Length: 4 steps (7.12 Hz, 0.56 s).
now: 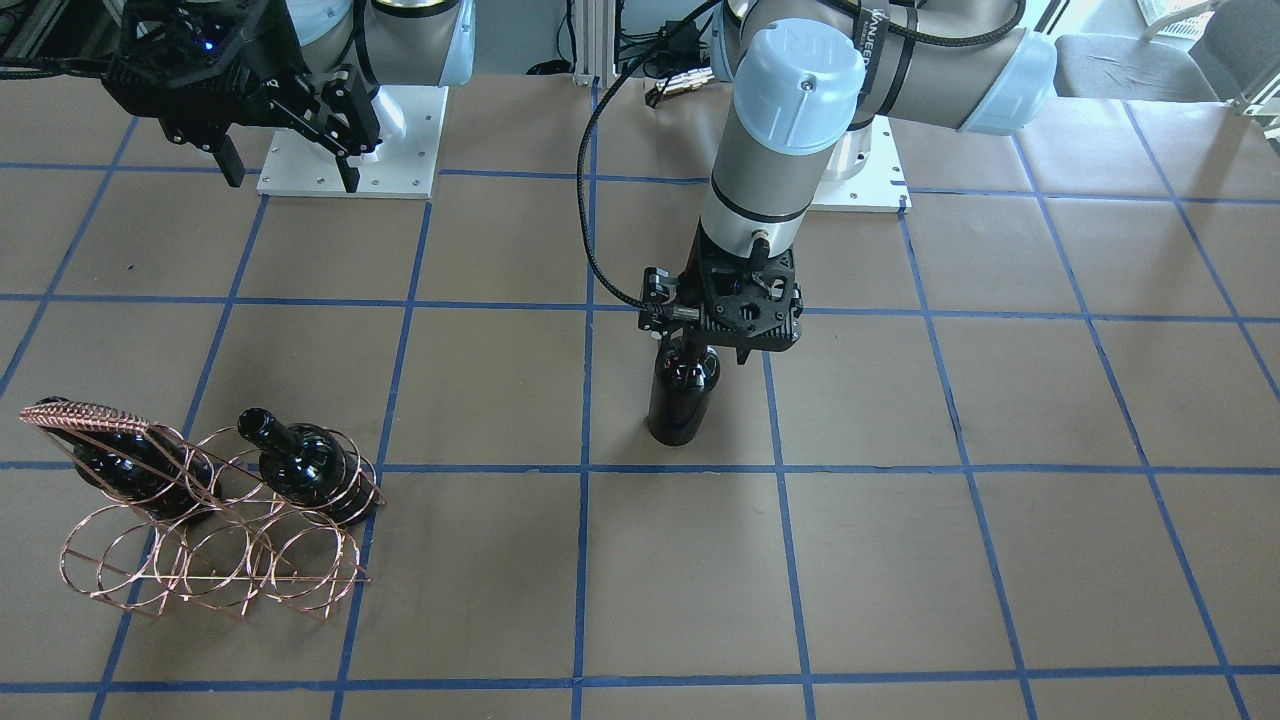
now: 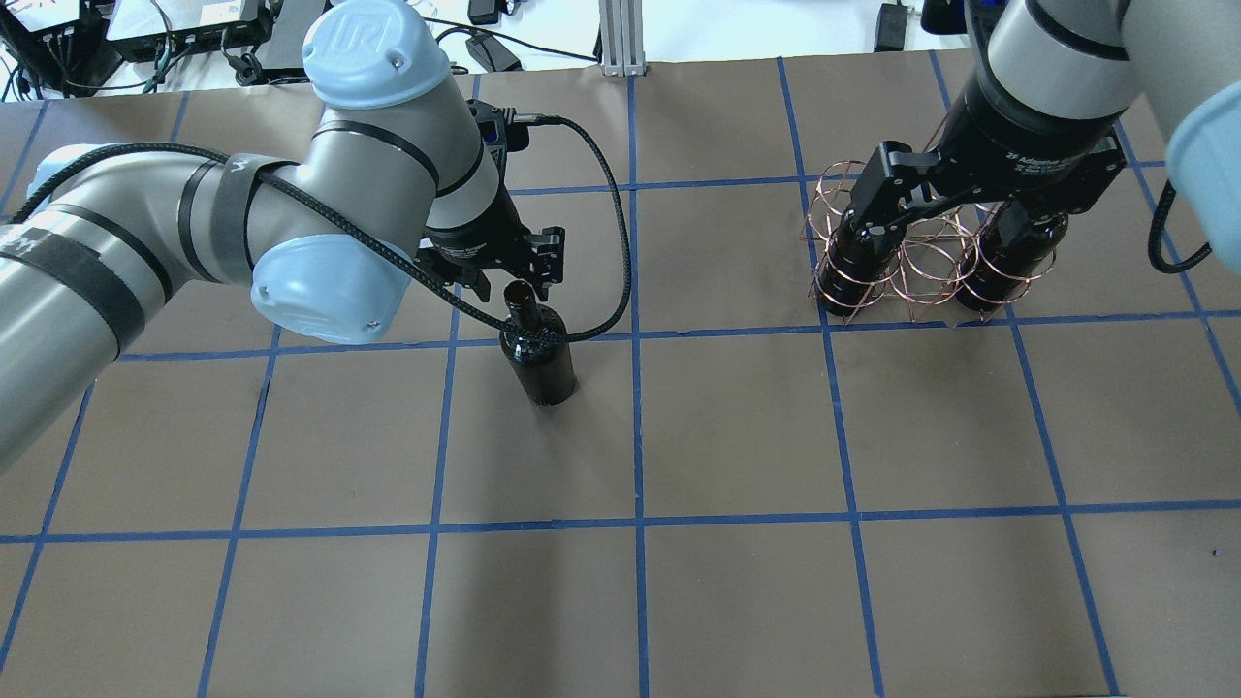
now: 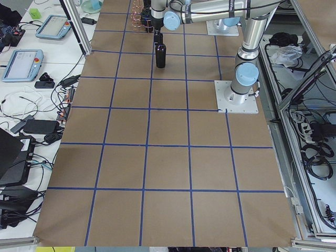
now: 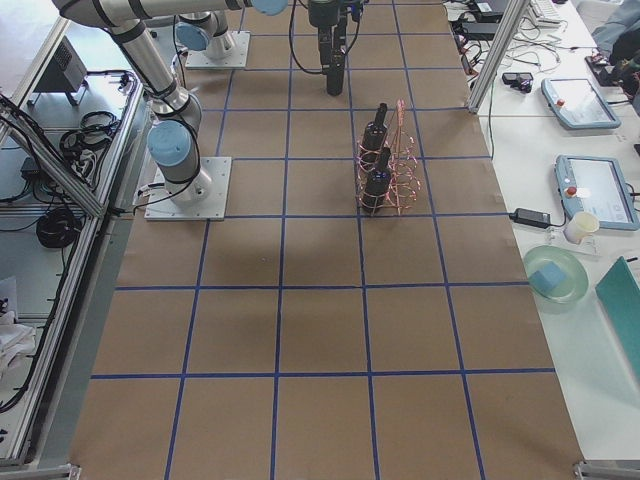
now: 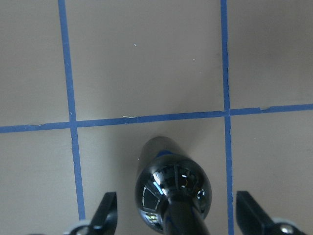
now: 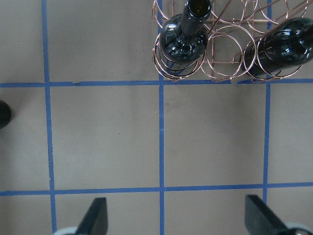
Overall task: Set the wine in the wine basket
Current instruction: 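Open the left gripper and lift it away from the bottle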
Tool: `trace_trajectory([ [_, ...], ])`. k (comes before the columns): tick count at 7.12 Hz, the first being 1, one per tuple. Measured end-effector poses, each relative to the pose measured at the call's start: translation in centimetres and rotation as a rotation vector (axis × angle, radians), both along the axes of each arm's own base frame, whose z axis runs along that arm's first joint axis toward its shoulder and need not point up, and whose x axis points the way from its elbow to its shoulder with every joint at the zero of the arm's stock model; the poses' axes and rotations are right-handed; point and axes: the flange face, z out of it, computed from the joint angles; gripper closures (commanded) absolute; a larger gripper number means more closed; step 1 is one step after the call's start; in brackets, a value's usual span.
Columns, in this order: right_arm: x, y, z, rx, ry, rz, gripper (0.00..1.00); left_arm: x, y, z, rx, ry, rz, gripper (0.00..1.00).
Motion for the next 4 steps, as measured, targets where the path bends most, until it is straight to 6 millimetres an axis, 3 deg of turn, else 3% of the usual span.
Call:
trace_trajectory([
  [2,0.0,-0.2,0.0,-0.004,0.003,0.010,0.00,2.4,-1.4,4.9,0.000,-0.007,0.046,0.00],
  [4,0.2,-1.8,0.1,-0.059,0.003,0.032,0.00,8.6,-3.6,9.7,0.002,-0.021,0.090,0.00],
])
